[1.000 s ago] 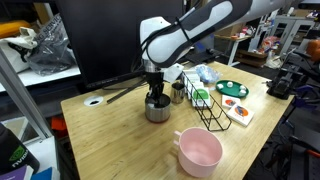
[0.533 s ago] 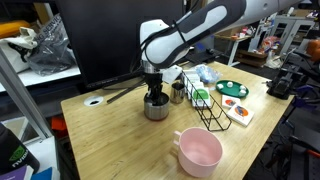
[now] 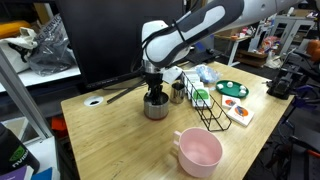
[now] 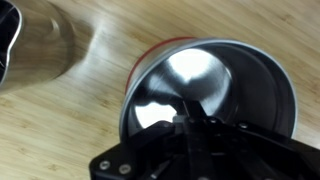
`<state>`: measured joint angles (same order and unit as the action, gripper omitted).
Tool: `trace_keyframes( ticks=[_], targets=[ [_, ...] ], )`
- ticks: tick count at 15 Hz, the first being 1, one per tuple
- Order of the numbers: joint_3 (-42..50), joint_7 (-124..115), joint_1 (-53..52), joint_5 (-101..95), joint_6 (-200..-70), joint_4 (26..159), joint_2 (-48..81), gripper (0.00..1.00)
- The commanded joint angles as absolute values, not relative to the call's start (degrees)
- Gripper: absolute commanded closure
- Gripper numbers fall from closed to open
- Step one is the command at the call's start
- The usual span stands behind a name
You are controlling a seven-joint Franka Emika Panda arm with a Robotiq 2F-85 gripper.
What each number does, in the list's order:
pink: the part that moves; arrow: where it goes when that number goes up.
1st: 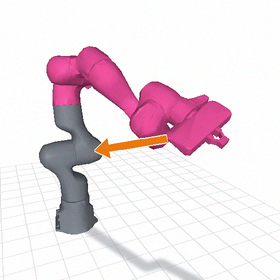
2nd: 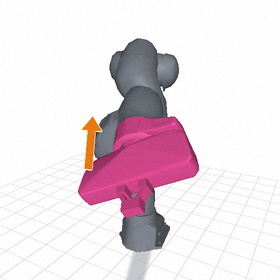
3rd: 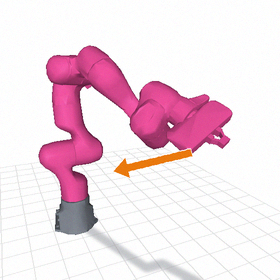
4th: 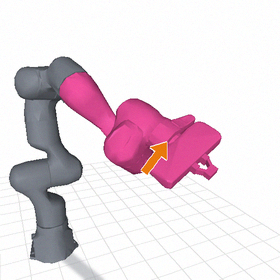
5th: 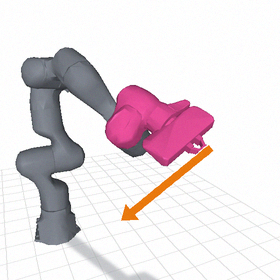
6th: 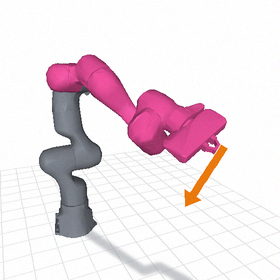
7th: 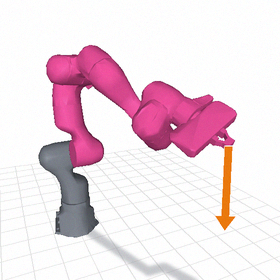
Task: Pick the object in the silver bowl and put it in the pink cup
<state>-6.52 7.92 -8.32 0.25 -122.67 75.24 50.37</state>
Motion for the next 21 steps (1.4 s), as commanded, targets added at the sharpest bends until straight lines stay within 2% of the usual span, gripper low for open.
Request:
trace_keyframes(
  ticks=[1, 12, 13, 14, 15, 16, 18, 21],
  targets=[
    [-7.98, 9.38, -6.64, 1.99, -125.51, 76.94, 49.53, 1.00],
    [-8.53, 8.86, -5.73, 3.74, -139.60, 87.09, 44.07, 1.00],
    [-8.71, 8.98, -5.58, 3.84, -140.72, 88.70, 42.98, 0.74],
    [-9.13, 9.50, -5.31, 4.05, -141.19, 90.08, 41.92, 0.73],
    [-7.70, 7.72, -6.83, 2.59, -138.33, 84.49, 45.60, 0.67],
    [-7.74, 7.65, -6.88, 2.56, -138.47, 85.08, 45.11, 0.85],
    [-7.74, 7.61, -6.94, 2.54, -138.47, 84.82, 45.53, 0.70],
    [-7.74, 7.61, -6.94, 2.52, -138.47, 84.71, 45.74, 0.67]
  ],
)
